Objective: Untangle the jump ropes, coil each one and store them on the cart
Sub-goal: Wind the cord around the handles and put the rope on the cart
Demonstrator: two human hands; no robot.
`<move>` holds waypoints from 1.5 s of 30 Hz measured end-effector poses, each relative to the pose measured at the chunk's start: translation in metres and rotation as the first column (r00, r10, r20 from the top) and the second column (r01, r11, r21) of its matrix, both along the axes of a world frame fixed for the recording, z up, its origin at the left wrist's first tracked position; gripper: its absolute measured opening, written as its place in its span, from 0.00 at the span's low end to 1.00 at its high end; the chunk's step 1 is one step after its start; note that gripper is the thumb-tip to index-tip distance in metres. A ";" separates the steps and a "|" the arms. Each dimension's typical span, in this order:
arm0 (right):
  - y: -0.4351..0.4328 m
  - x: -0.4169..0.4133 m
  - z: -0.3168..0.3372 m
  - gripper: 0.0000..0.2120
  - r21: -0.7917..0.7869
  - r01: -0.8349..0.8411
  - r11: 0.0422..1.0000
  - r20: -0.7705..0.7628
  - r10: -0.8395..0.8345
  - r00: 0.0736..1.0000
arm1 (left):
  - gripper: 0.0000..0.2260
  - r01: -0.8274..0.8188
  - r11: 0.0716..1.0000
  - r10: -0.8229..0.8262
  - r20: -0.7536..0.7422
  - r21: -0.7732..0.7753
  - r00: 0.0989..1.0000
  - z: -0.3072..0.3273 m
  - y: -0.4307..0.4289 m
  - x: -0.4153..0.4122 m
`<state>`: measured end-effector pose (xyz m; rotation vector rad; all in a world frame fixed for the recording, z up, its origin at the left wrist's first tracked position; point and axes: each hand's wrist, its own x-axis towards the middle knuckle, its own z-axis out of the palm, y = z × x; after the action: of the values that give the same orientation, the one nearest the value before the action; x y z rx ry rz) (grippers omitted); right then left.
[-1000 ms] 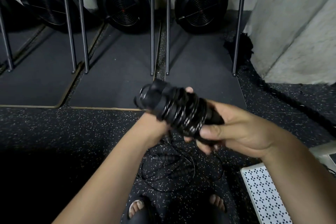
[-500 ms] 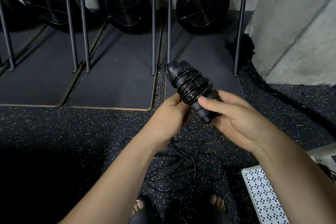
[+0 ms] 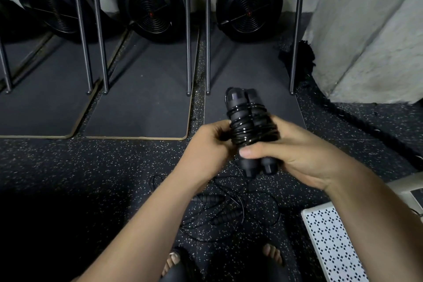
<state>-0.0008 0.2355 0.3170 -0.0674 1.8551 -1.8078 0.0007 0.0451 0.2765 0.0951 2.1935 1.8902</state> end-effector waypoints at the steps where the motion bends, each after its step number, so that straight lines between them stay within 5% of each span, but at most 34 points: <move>1: 0.000 -0.001 -0.002 0.30 -0.017 0.020 1.000 0.000 -0.020 1.000 | 0.12 -0.026 0.999 0.026 -0.002 0.023 1.000 0.000 0.000 -0.001; 9: -0.002 -0.011 -0.004 0.32 -0.208 0.291 0.934 0.057 -0.286 0.957 | 0.14 -0.155 0.974 0.165 -0.051 0.165 0.985 0.001 0.000 -0.009; 15: -0.003 -0.012 -0.013 0.32 -0.077 0.417 0.906 -0.119 -0.424 0.898 | 0.17 -0.173 0.981 0.180 -0.089 0.084 0.980 -0.003 0.003 -0.008; 22: -0.013 -0.007 -0.013 0.32 0.082 0.444 0.892 -0.353 -0.391 0.850 | 0.16 -0.222 0.975 0.221 -0.064 -0.010 0.973 -0.004 -0.003 -0.010; 32: -0.025 0.000 -0.015 0.31 0.280 0.601 0.748 -0.616 -0.341 0.710 | 0.17 -0.198 0.978 0.195 -0.056 -0.059 0.979 -0.006 -0.004 -0.013; 41: -0.025 -0.004 -0.021 0.28 0.459 0.285 0.842 -0.415 -0.081 0.906 | 0.18 -0.295 0.955 0.294 0.034 0.026 0.955 -0.004 -0.016 -0.014; 45: -0.025 -0.003 -0.021 0.31 0.240 0.142 0.960 -0.226 -0.087 0.970 | 0.18 -0.309 0.935 0.305 0.048 0.174 0.951 0.001 -0.021 -0.019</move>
<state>-0.0040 0.2103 0.2958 -0.0626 2.2737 -1.6748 -0.0183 0.0236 0.2771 -0.2504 2.1192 2.2404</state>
